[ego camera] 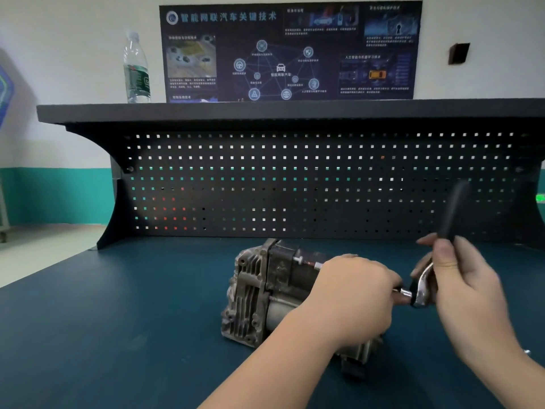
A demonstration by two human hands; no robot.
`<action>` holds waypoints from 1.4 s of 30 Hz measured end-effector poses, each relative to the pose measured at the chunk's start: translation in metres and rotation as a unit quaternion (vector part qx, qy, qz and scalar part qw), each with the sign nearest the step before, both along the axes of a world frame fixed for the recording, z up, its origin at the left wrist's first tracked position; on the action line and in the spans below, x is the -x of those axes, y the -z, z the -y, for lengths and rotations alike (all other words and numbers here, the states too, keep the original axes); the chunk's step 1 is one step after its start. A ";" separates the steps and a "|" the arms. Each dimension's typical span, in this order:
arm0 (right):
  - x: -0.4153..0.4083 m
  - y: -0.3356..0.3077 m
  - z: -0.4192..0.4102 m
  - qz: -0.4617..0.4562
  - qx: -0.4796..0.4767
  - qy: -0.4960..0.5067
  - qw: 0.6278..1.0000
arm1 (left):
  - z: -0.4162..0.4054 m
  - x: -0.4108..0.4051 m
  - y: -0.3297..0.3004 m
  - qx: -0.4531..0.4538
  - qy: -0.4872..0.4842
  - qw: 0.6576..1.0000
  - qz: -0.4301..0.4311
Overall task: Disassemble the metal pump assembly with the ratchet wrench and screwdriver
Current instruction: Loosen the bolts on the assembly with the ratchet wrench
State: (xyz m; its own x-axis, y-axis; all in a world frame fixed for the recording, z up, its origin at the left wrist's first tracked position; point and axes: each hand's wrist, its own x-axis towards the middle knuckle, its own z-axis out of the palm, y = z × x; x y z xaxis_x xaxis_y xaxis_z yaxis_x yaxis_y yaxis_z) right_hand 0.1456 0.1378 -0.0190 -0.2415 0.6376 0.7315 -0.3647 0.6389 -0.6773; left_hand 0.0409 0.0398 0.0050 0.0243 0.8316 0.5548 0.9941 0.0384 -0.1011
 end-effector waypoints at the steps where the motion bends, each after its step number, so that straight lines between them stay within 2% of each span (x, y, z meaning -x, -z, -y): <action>1: -0.002 -0.001 0.002 -0.014 -0.040 0.000 0.999 | 0.000 0.000 0.000 -0.006 0.000 1.000 0.010; 5: -0.006 0.002 0.001 -0.030 -0.115 -0.006 0.993 | 0.002 -0.002 0.000 -0.025 0.003 1.000 -0.007; 8: -0.006 0.002 0.004 -0.026 -0.093 0.005 0.995 | 0.004 -0.002 0.001 -0.027 -0.001 0.999 -0.019; 10: -0.005 -0.005 0.006 0.001 -0.032 0.021 0.999 | 0.003 -0.002 0.001 -0.027 -0.008 0.999 -0.036; 12: -0.004 -0.009 0.003 0.042 0.077 0.006 0.996 | 0.004 -0.002 0.002 -0.032 -0.013 0.998 -0.049; 13: -0.003 -0.009 -0.002 0.061 0.154 -0.023 0.986 | 0.003 -0.003 0.002 -0.038 -0.012 0.998 -0.052; 15: 0.000 -0.003 -0.012 0.094 0.302 -0.103 0.943 | 0.003 -0.003 0.004 -0.044 -0.008 0.998 -0.047; 17: 0.005 0.005 -0.016 0.104 0.350 -0.153 0.918 | 0.003 -0.003 0.004 -0.042 -0.005 0.998 -0.047; 19: 0.005 0.006 -0.014 0.074 0.285 -0.114 0.949 | 0.003 -0.003 0.004 -0.029 0.001 0.998 -0.058; 21: 0.000 -0.001 -0.008 0.047 0.116 -0.033 0.992 | 0.002 -0.002 0.002 -0.022 0.003 0.998 -0.051; 23: -0.006 -0.005 -0.003 0.021 -0.019 -0.009 1.000 | 0.003 -0.002 -0.001 -0.020 0.003 0.999 -0.027; 27: -0.006 -0.004 0.007 0.004 -0.045 -0.008 0.999 | 0.006 -0.004 -0.005 -0.004 -0.005 1.000 -0.022; 29: -0.003 -0.004 0.009 0.003 -0.005 -0.003 1.000 | 0.007 -0.005 -0.005 0.009 -0.012 0.999 -0.034; 31: 0.001 -0.004 0.007 -0.008 0.109 -0.037 0.993 | 0.008 -0.005 -0.005 0.020 -0.012 0.999 -0.030; 33: 0.004 0.000 -0.001 0.012 0.271 -0.108 0.956 | 0.006 -0.003 -0.004 0.024 -0.006 1.000 -0.019; 35: 0.006 0.003 -0.006 0.049 0.352 -0.166 0.920 | 0.005 -0.001 -0.003 0.022 -0.006 1.000 -0.016; 36: 0.007 0.003 -0.008 0.048 0.339 -0.166 0.925 | 0.004 -0.001 -0.002 0.022 -0.008 1.000 -0.015; 37: 0.005 0.002 -0.007 0.033 0.291 -0.145 0.945 | 0.004 -0.001 -0.002 0.022 -0.010 1.000 -0.013; 39: 0.001 -0.006 0.000 -0.004 0.115 -0.081 0.990 | 0.005 -0.002 -0.004 0.016 -0.007 1.000 0.001; 41: -0.005 -0.009 0.007 -0.026 -0.045 -0.041 0.998 | 0.007 -0.003 -0.007 0.012 0.000 1.000 0.027; 42: -0.006 -0.007 0.009 -0.033 -0.085 -0.034 0.995 | 0.007 -0.003 -0.008 0.012 0.003 0.999 0.036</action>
